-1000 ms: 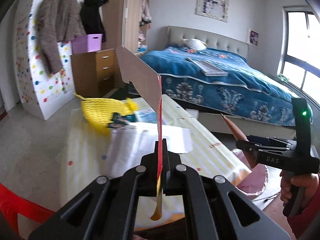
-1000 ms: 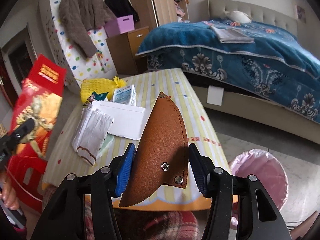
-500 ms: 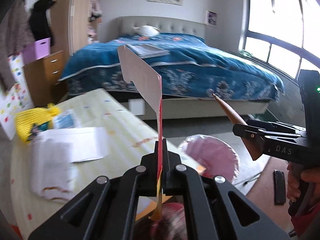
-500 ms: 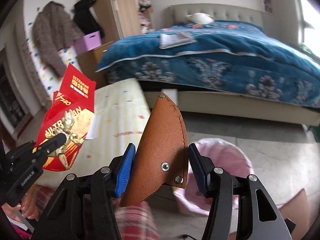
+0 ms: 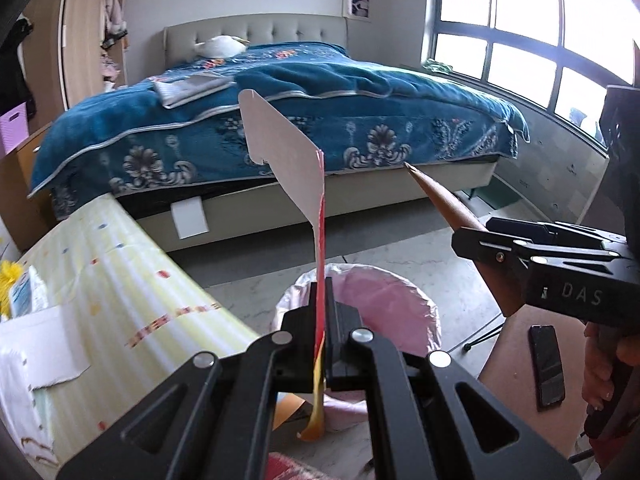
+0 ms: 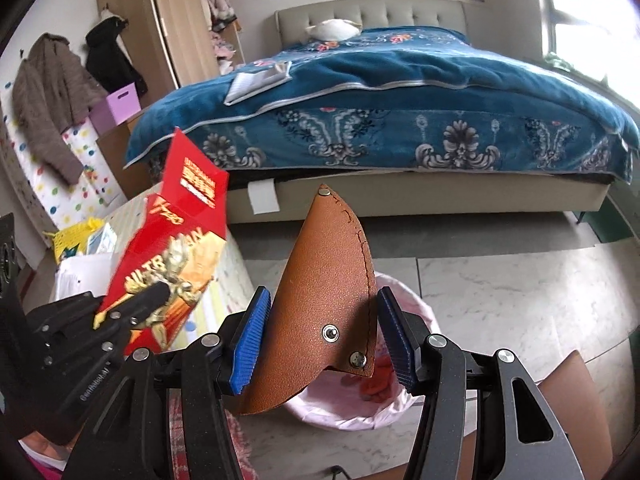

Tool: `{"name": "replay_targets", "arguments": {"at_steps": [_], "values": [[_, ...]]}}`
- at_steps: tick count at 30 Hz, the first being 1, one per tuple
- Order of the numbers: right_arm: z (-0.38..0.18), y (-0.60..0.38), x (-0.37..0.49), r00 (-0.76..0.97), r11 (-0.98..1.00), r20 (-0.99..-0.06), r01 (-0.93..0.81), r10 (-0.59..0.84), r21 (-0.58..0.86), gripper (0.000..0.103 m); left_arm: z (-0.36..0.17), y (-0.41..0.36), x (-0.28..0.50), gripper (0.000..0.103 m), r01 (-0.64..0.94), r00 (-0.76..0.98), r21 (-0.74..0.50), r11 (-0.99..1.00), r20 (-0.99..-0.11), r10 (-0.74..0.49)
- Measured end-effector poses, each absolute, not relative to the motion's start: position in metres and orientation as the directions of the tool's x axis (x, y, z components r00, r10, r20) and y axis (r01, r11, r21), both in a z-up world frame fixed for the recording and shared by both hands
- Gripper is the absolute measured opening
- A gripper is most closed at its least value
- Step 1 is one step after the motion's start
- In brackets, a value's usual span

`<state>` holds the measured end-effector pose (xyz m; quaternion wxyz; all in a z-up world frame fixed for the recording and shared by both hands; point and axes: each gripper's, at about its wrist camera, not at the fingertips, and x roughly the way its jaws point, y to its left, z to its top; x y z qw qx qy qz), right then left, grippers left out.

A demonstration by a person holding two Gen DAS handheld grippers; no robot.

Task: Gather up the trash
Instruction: 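Carry both items to the wastebasket and open both grippers to drop them, then return both grippers to the table toward the white paper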

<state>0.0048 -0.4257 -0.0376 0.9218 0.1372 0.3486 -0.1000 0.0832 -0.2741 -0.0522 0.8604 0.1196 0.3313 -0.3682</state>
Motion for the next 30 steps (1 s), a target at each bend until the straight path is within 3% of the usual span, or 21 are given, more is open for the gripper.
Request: {"name": "replay_targets", "arguments": {"at_steps": [3,5,6,19,30], "values": [[-0.043,-0.436,0.011,0.734,0.939,-0.675,0.279,-0.074,0.200,0.059,-0.057,-0.284,0.091,0.007,0.716,0.491,-0.055,0.696,-0.669,-0.558],[-0.045,-0.441,0.011,0.729,0.935,-0.679,0.295,-0.088,0.195,0.069,-0.060,-0.283,0.094,0.045,0.707,0.491,-0.056,0.705,-0.678,-0.547],[-0.045,-0.440,0.012,0.728,0.935,-0.679,0.298,-0.091,0.194,0.070,-0.061,-0.281,0.094,0.050,0.702,0.498,-0.052,0.711,-0.677,-0.542],[-0.038,-0.426,0.003,0.738,0.932,-0.674,0.275,-0.049,0.234,0.070,-0.051,-0.206,0.086,0.051,0.592,0.566,-0.051,0.805,-0.684,-0.460],[-0.031,-0.335,0.022,0.728,0.975,-0.684,0.107,0.057,0.196,0.070,-0.033,-0.107,0.069,0.059,0.423,0.683,-0.033,0.906,-0.645,-0.342]]}}
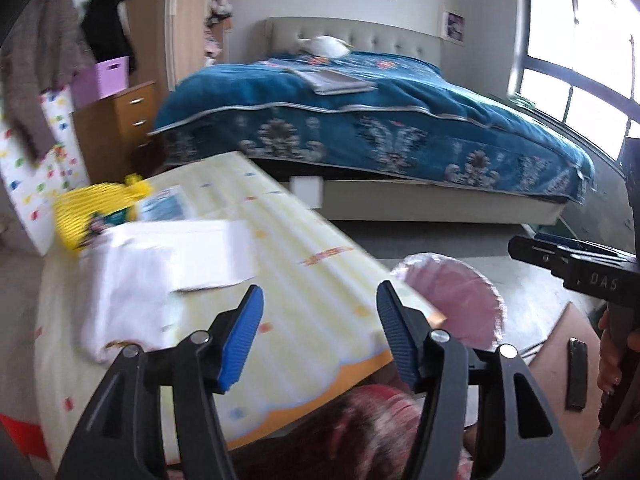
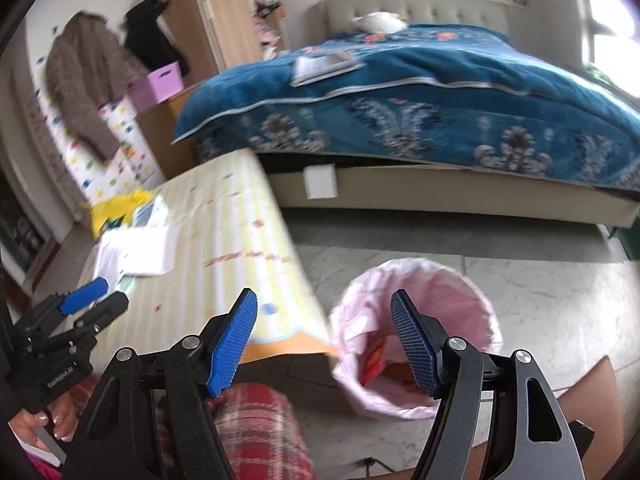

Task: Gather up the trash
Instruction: 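Return both grippers to the table toward the white paper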

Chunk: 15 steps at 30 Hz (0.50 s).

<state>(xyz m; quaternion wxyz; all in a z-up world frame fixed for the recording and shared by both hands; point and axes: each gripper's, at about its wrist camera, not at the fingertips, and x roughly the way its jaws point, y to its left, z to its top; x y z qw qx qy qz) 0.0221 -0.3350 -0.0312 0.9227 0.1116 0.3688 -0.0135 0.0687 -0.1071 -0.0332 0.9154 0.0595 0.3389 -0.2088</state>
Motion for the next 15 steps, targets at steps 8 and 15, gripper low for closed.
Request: {"name": "replay_targets", "arguments": {"at_steps": [8,15], "values": [[-0.025,-0.248,0.052,0.706,0.987,-0.693,-0.063,0.149,0.148,0.070,-0.038,-0.007,0.069,0.062,0.211,0.749,-0.010,0.978,-0.641,-0.168],[-0.025,-0.188,0.079,0.680,0.979,-0.706,-0.177,0.198,0.104,0.070,-0.049,0.059,0.082,0.071,0.079,0.742,-0.010,0.997,-0.667,-0.066]]}}
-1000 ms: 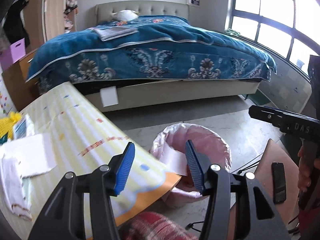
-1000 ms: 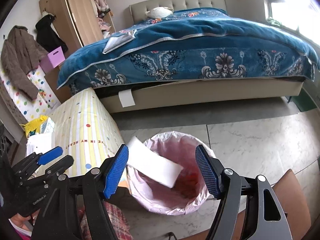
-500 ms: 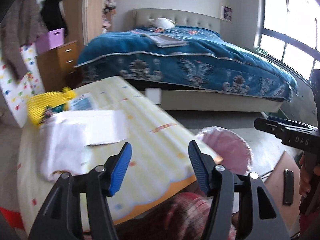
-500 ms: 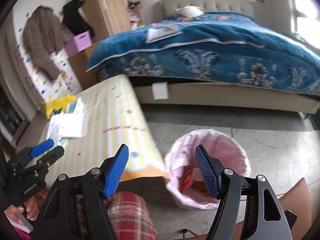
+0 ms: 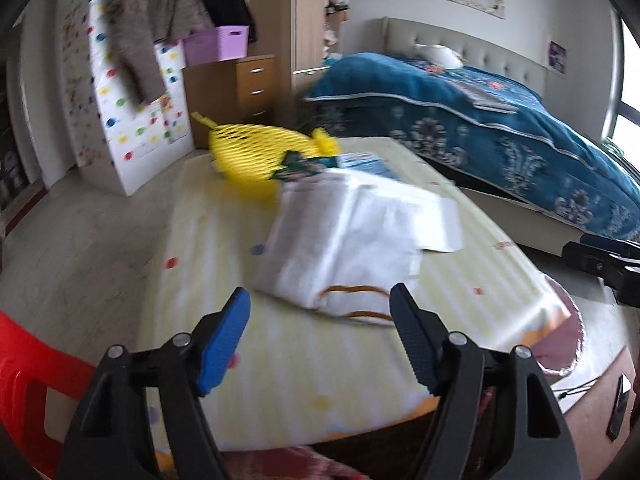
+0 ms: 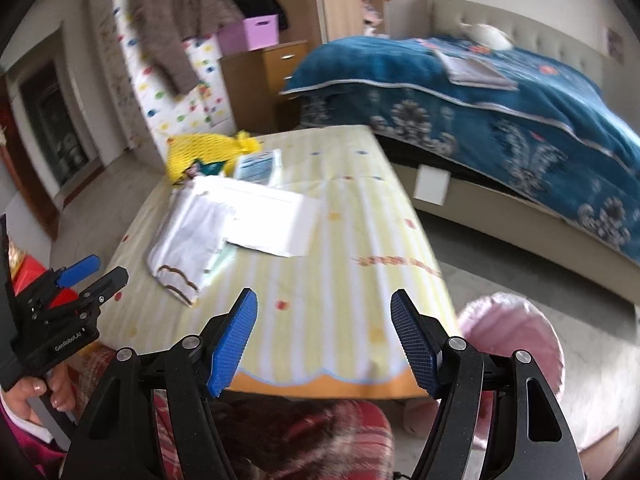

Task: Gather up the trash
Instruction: 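Return both grippers to the table toward the white paper, then grasp the white paper bag with the left gripper and lift it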

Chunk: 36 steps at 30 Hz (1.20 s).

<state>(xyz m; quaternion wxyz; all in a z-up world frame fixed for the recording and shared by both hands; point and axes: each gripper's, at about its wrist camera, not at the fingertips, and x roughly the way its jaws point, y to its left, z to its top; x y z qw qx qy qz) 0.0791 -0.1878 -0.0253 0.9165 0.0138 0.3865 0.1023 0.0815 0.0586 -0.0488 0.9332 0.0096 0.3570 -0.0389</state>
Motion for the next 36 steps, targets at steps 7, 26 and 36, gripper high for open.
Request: {"name": "replay_targets", "arguments": {"at_steps": [7,26,36], "values": [[-0.029,-0.155,0.100,0.664,0.969,-0.713,-0.224,0.227,0.101,0.070,-0.066,0.064,0.098,0.075,0.113,0.713,-0.007,0.994,-0.696,-0.086],[-0.056,-0.180,0.116,0.619,0.972,-0.750,-0.180,0.232,0.152,0.070,-0.102,0.027,0.148,0.056,0.216,0.619,0.004,0.976,-0.774,-0.134],[-0.044,-0.185,0.101,0.647,0.970,-0.723,-0.186,0.242,0.158,0.070,-0.066,0.045,0.114,0.003,0.156,0.675,-0.037,0.987,-0.726,-0.134]]}}
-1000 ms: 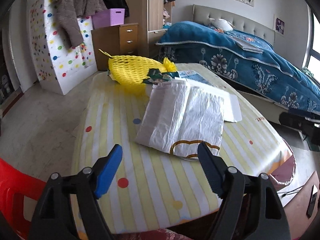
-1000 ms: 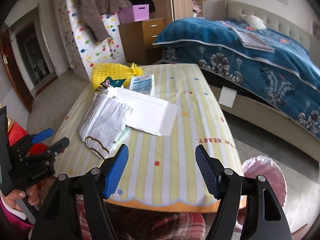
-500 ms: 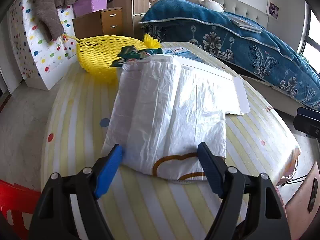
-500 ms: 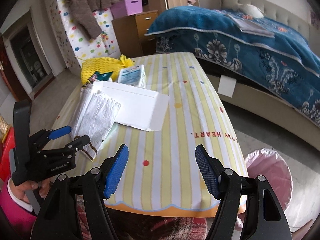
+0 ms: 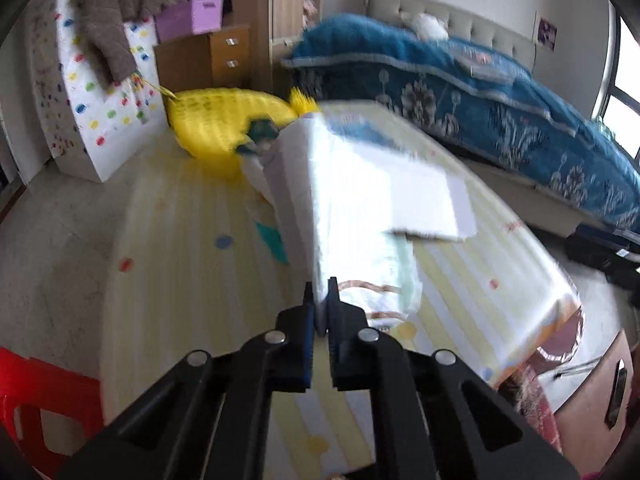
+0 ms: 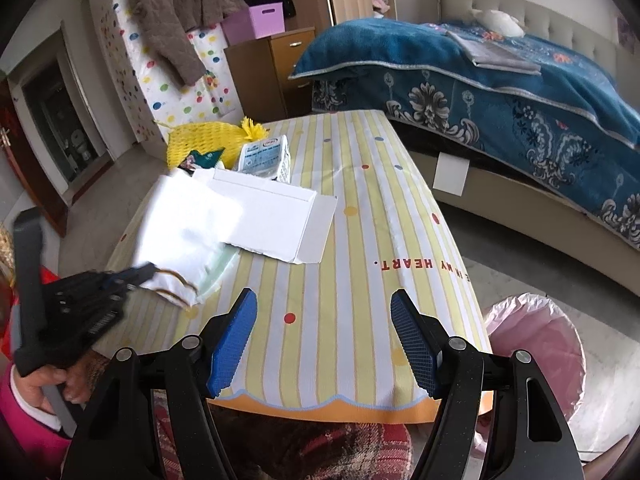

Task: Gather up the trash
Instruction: 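Grasp the white paper bag with the left gripper and lift it, then grasp the white envelope with the right gripper while the left holds the paper bag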

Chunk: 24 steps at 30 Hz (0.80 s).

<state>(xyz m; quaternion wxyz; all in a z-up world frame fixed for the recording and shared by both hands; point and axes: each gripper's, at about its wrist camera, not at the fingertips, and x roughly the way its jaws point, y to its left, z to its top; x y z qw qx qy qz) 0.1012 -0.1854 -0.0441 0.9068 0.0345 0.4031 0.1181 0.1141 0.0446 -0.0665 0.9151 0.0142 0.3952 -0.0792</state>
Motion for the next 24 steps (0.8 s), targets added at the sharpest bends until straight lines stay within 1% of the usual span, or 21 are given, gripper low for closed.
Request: {"name": "replay_targets", "arguments": {"at_steps": [3,6,10,14,24], "values": [[-0.040,-0.187,0.099,0.655,0.969,-0.715,-0.188,0.247,0.162,0.070,-0.040,0.060,0.099,0.002,0.124,0.728,-0.077,0.989,-0.671,-0.144],[-0.036,-0.185,0.095,0.659,0.967,-0.708,-0.198,0.254,0.162,0.070,-0.011,0.078,0.084,0.002,0.078,0.785,-0.095,0.992,-0.608,-0.120],[-0.035,-0.179,0.094,0.654,0.964,-0.710,-0.214,0.261,0.157,0.070,0.007,0.086,0.074,0.002,0.047,0.814,-0.081,0.996,-0.574,-0.085],[-0.035,-0.166,0.098,0.646,0.961,-0.717,-0.240,0.264,0.138,0.070,0.005,0.087,0.068,0.002,0.026,0.814,-0.069,0.997,-0.577,-0.062],[-0.051,-0.108,0.125,0.637,0.950,-0.736,-0.310,0.230,0.028,0.070,-0.020,0.105,0.073,0.002,0.002,0.789,-0.091,0.996,-0.612,-0.058]]}}
